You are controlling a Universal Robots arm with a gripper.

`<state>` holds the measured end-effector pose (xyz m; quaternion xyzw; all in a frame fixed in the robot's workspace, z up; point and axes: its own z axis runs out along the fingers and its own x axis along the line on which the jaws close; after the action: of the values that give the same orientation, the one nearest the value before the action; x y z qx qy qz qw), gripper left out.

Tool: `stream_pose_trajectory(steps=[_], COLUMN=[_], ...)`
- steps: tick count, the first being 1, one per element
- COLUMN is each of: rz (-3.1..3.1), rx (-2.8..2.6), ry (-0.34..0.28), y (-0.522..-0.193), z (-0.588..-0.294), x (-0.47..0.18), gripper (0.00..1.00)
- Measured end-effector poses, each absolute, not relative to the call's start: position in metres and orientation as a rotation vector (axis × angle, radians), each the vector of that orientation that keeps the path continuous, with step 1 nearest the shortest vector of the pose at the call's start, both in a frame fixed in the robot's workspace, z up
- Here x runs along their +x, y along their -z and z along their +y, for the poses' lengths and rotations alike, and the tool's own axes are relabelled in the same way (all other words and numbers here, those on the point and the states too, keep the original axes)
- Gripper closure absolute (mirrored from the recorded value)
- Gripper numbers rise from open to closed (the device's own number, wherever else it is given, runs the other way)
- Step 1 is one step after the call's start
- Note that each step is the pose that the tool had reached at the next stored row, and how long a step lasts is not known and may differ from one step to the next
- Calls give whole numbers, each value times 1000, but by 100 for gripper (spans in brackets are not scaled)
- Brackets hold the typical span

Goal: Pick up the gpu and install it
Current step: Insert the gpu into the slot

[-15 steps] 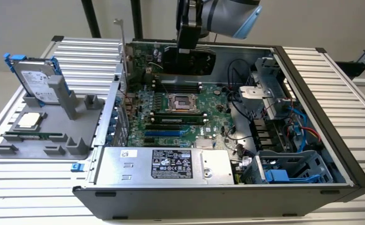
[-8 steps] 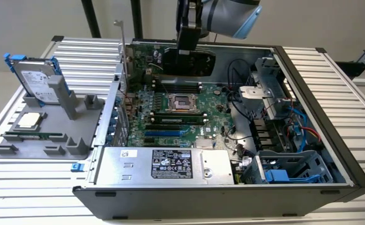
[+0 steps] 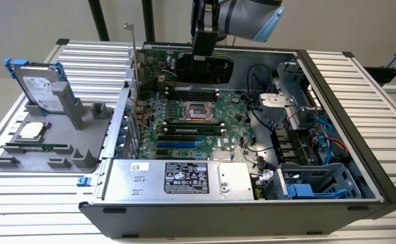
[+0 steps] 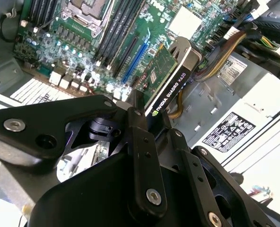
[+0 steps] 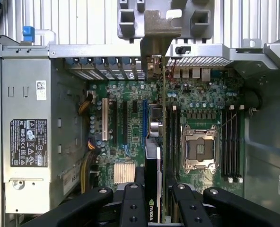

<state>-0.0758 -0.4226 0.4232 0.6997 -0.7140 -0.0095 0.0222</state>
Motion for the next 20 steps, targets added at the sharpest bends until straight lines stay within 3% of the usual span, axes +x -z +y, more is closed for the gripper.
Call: stream_pose_trajectory(steps=[20], rz=[-2211], rx=[2167], ry=[27], y=[-418], z=[-423], x=[-76], gripper=[100])
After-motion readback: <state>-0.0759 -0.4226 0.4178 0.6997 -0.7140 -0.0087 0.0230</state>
